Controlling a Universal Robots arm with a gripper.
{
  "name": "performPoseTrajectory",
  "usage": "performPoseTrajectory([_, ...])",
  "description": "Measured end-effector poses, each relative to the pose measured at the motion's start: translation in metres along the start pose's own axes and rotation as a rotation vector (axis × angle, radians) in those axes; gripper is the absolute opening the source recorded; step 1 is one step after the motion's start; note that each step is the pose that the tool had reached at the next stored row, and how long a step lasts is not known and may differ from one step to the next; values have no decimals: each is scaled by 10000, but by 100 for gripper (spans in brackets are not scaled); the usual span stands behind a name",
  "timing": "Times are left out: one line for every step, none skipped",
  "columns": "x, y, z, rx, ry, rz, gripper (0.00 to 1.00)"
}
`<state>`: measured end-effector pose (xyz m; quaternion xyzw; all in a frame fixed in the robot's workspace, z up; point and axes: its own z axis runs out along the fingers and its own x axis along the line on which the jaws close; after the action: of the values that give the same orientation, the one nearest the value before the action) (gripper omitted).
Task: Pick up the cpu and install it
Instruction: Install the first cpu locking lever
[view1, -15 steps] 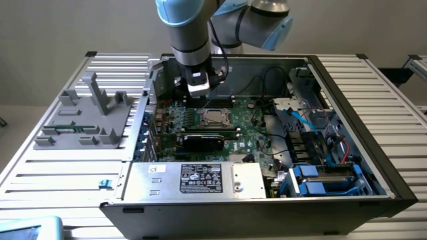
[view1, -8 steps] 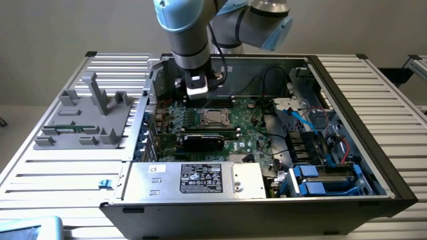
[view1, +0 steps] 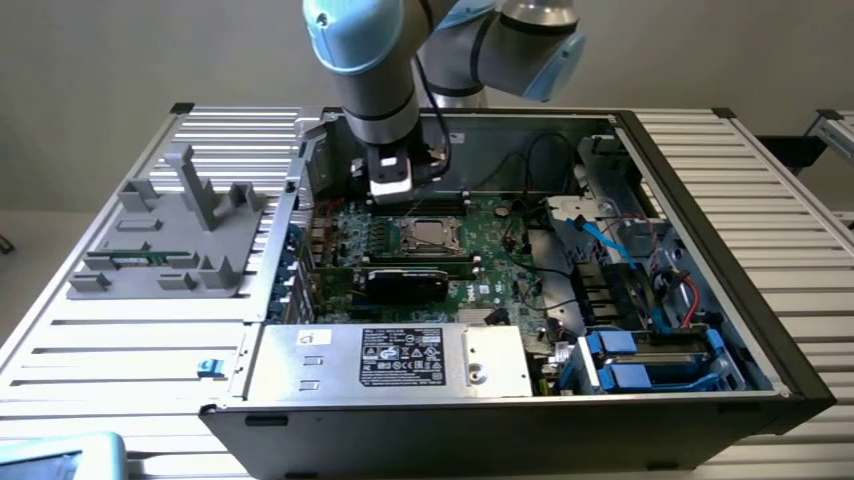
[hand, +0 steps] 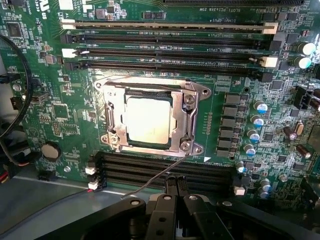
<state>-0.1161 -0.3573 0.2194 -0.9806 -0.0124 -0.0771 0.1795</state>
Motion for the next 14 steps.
performPoseTrajectory([-4, 2, 5, -5, 21, 56, 12])
performPoseTrajectory([-9, 4, 8, -13, 39, 105, 12])
performPoseTrajectory([-14, 5, 12, -20, 56, 151, 12])
performPoseTrajectory([-19, 7, 17, -28, 76, 202, 12])
performPoseTrajectory([-23, 9, 21, -38, 97, 259, 12])
performPoseTrajectory([-26, 11, 27, -44, 120, 318, 12])
performPoseTrajectory([-30, 14, 35, -53, 146, 384, 12])
performPoseTrajectory([-34, 17, 42, -62, 168, 445, 12])
performPoseTrajectory([-37, 20, 51, -71, 190, 505, 12])
performPoseTrajectory([-41, 23, 59, -78, 212, 563, 12])
performPoseTrajectory([-45, 25, 63, -77, 230, 612, 12])
performPoseTrajectory([-49, 26, 65, -61, 246, 659, 12])
performPoseTrajectory([-52, 27, 69, -30, 263, 703, 12])
performPoseTrajectory([-56, 28, 72, 4, 280, 750, 12])
